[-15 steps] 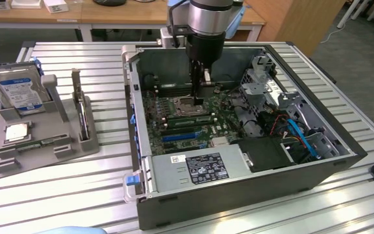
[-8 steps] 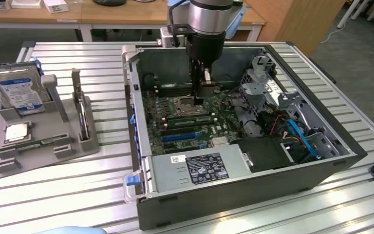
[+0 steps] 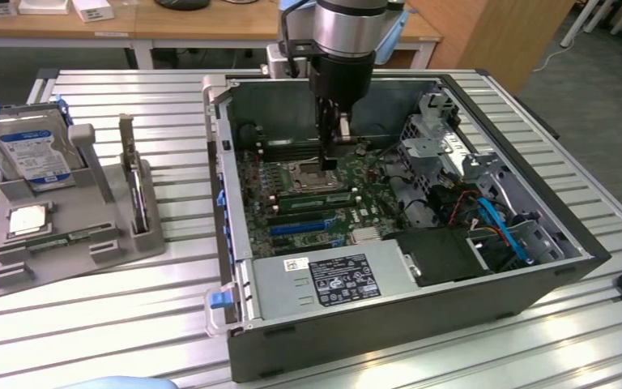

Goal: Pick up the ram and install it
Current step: 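Press down the ram until it locks into place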

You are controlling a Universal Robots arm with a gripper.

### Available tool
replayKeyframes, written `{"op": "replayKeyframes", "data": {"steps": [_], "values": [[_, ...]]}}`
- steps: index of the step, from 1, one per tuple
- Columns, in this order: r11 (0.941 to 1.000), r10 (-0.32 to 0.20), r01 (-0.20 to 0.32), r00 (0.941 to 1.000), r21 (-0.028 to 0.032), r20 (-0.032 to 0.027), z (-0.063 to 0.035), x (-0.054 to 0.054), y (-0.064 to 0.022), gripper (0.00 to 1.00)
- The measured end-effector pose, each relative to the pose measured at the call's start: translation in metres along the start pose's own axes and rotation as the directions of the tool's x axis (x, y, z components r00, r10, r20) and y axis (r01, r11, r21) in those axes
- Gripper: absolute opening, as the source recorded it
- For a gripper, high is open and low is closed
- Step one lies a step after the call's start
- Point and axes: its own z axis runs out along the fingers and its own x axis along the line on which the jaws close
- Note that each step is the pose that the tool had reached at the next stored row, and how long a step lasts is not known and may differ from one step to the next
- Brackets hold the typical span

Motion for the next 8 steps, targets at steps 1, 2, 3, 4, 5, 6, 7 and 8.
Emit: {"op": "replayKeyframes", "data": {"steps": [1, 2, 3, 4, 5, 6, 7, 8], "values": [[1.0000, 0.000, 0.000, 1.0000, 0.0000, 0.0000, -0.0001, 0.0000, 0.0000, 0.19], [1.0000, 0.000, 0.000, 1.0000, 0.0000, 0.0000, -0.0002, 0.0000, 0.0000, 0.19], [1.0000, 0.000, 0.000, 1.0000, -0.0001, 0.0000, -0.0003, 0.0000, 0.0000, 0.13], [1.0000, 0.000, 0.000, 1.0000, -0.0001, 0.0000, -0.0003, 0.0000, 0.0000, 0.10], [1.0000, 0.000, 0.000, 1.0000, 0.0000, -0.0001, -0.0003, 0.0000, -0.0005, 0.10], [1.0000, 0.000, 0.000, 1.0000, 0.0000, -0.0002, -0.0003, -0.0002, -0.0018, 0.10], [1.0000, 0.000, 0.000, 1.0000, -0.0001, -0.0002, -0.0002, -0.0005, -0.0037, 0.10], [1.0000, 0.000, 0.000, 1.0000, 0.0000, 0.0000, -0.0001, -0.0008, -0.0061, 0.10]]}}
